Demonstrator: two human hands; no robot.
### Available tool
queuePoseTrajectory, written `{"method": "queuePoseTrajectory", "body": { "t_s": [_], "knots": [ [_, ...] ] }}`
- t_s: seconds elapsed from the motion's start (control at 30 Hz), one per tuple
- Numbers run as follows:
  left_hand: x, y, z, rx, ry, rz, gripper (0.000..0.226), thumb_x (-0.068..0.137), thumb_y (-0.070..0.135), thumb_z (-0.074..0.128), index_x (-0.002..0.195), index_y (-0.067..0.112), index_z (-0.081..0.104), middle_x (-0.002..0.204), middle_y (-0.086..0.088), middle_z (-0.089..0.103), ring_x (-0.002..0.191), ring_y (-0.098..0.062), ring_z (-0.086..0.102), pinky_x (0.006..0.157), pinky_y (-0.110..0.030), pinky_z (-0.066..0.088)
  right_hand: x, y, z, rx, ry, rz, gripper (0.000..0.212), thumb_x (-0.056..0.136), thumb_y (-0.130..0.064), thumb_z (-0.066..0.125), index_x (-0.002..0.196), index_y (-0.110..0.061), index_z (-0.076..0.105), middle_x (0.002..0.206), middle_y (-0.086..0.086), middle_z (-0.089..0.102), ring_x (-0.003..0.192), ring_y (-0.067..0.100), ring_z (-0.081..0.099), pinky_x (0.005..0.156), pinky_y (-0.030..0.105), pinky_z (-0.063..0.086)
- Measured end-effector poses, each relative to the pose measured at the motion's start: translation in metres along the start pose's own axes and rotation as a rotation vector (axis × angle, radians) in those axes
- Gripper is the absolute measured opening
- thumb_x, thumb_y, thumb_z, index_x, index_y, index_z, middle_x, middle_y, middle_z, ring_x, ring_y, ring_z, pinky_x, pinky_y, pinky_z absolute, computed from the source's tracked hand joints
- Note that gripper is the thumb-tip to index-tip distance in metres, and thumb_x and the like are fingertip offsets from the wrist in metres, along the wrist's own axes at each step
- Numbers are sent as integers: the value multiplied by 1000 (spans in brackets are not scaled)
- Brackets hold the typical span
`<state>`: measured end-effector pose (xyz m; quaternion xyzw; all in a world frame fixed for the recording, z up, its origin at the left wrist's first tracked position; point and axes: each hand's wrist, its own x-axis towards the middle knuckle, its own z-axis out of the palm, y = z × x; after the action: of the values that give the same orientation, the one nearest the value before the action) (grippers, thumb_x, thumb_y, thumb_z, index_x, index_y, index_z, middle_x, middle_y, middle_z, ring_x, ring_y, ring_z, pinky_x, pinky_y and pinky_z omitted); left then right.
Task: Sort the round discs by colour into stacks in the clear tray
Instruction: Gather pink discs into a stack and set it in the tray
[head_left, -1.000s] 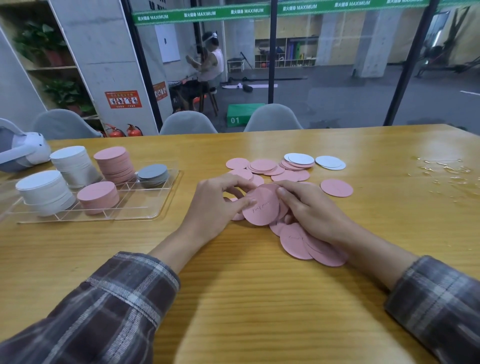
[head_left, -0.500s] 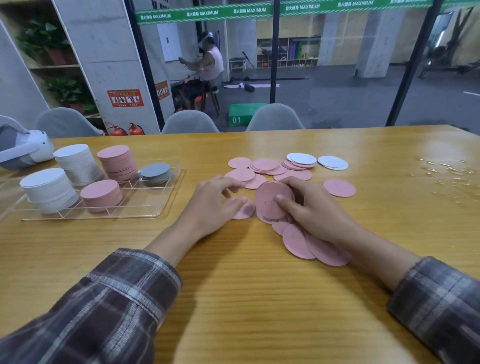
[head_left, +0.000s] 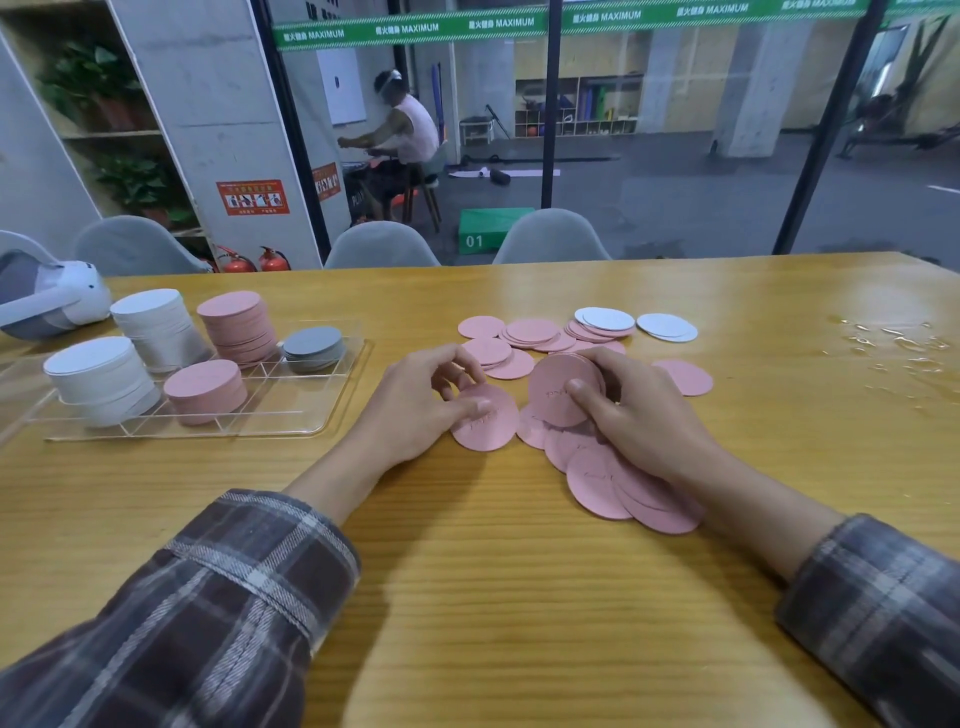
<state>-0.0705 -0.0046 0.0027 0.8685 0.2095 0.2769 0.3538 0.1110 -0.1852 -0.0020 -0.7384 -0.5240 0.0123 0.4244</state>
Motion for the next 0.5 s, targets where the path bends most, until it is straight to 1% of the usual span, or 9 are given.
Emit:
{"method": "queuePoseTrajectory", "body": {
  "t_s": [0.07, 0.13, 0.2, 0.27, 0.37, 0.43, 0.5],
  "knots": [
    [0, 4, 0, -52, 23, 60, 24, 80, 15, 86, 90, 30, 72, 87, 7, 71, 78, -9, 63, 73, -27, 49, 1, -1, -1, -6, 0, -6, 11, 102, -24, 58, 107, -30, 65, 75, -22, 63, 68, -1, 61, 62, 17, 39],
    [-1, 9, 4, -95, 31, 111, 23, 82, 12, 83, 91, 31, 73, 87, 10, 70, 86, -12, 66, 73, -30, 49, 1, -2, 0, -2, -34, -21, 11, 103, -23, 56, 103, -31, 63, 71, -22, 63, 67, 2, 61, 61, 17, 39],
    [-2, 13, 10, -135, 27, 149, 23, 84, 11, 82, 91, 31, 74, 85, 10, 69, 85, -13, 66, 74, -34, 52, 0, -4, 2, 10, -88, -34, 12, 104, -22, 53, 100, -28, 63, 69, -22, 63, 66, 6, 61, 61, 20, 41],
    [-3, 16, 16, -157, 47, 167, 21, 84, 10, 83, 92, 28, 75, 84, 8, 70, 83, -12, 66, 76, -33, 55, -1, -6, 3, 15, -130, -59, 15, 105, -21, 51, 108, -24, 65, 71, -22, 64, 67, 5, 62, 63, 23, 44],
    [-3, 21, 23, -189, 93, 159, 20, 82, 10, 85, 92, 24, 76, 84, 5, 72, 82, -13, 67, 76, -35, 57, -1, -10, 4, 3, -166, -116, 22, 107, -20, 49, 120, -26, 65, 76, -34, 64, 72, -1, 63, 66, 19, 46],
    [-3, 24, 26, -182, 123, 158, 19, 80, 12, 87, 90, 23, 75, 83, 8, 73, 81, -11, 67, 72, -29, 54, -2, -12, 4, 9, -183, -125, 25, 107, -19, 48, 125, -28, 64, 76, -34, 64, 71, 2, 64, 66, 18, 48],
    [-1, 25, 29, -178, 152, 149, 20, 77, 14, 90, 87, 21, 74, 81, 10, 73, 78, -8, 67, 70, -23, 50, -2, -12, 3, 26, -196, -117, 25, 107, -19, 49, 126, -29, 63, 75, -28, 65, 69, 4, 65, 66, 18, 49]
  ]
}}
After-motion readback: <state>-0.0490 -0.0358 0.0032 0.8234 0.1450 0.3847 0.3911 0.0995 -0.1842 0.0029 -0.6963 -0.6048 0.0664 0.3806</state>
